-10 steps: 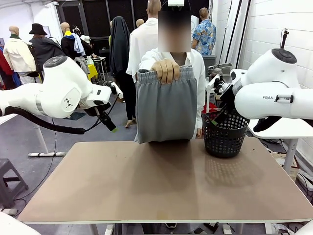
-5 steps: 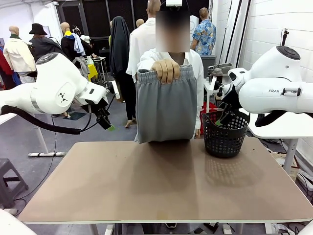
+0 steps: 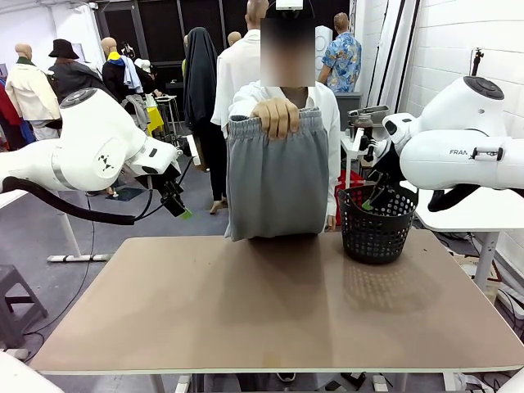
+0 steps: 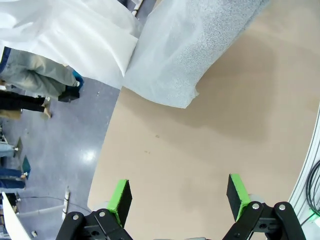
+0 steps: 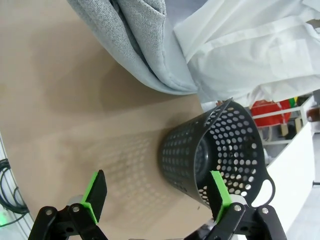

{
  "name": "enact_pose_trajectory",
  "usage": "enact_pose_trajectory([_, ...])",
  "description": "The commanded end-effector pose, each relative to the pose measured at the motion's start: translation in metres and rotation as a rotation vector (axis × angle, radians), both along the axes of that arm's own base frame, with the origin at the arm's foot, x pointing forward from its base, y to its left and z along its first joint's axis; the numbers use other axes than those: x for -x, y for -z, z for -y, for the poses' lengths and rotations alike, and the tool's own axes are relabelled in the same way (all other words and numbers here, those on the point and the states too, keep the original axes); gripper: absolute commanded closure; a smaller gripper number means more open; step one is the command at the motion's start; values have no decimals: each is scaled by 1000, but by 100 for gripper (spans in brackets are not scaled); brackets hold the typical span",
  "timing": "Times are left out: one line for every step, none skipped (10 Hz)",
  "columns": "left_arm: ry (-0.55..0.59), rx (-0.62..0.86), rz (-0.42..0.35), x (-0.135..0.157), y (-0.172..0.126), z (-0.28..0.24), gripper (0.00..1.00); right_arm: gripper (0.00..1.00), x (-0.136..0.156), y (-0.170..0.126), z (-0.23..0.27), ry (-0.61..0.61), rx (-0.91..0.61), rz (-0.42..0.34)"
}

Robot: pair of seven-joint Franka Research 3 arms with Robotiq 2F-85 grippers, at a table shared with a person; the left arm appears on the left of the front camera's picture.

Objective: Fold the training pants.
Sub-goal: Grab both ends of the Training pants handed by a person.

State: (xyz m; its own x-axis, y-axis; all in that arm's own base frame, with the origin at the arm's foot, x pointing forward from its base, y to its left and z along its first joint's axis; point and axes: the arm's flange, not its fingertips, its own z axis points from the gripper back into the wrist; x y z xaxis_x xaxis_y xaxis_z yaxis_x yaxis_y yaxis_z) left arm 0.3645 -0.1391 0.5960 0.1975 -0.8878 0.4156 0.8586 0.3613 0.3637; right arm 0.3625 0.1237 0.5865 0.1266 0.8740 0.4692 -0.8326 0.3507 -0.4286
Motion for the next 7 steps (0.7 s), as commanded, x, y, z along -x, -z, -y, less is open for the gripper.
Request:
enact_pose_trajectory([127,32,42,-13,3,-2,0,0,-12,4,0,-43,-10,-8])
enact_pose_trajectory([175,42,78,-24,5,-4,0,0,-22,7,1,-99,-30,14])
enact_pose_trajectory([213,66,86,-32,6,-2,0,0,-25,9,2,-164,-59,27])
enact_pose_trajectory([220,82,107,-37,6,-1,0,0,-28,8,2,-211,-80,40])
enact_pose_trajectory([241,93,135,-41,5,-2,0,0,-33,10,0,-259,-103,58])
enact_pose_trajectory([272,112,156,-43,4,1,0,0,-33,9,0,-304,-136,78])
enact_pose_trajectory([293,152,175,-47,3,6,0,0,-35,9,0,-342,-181,94])
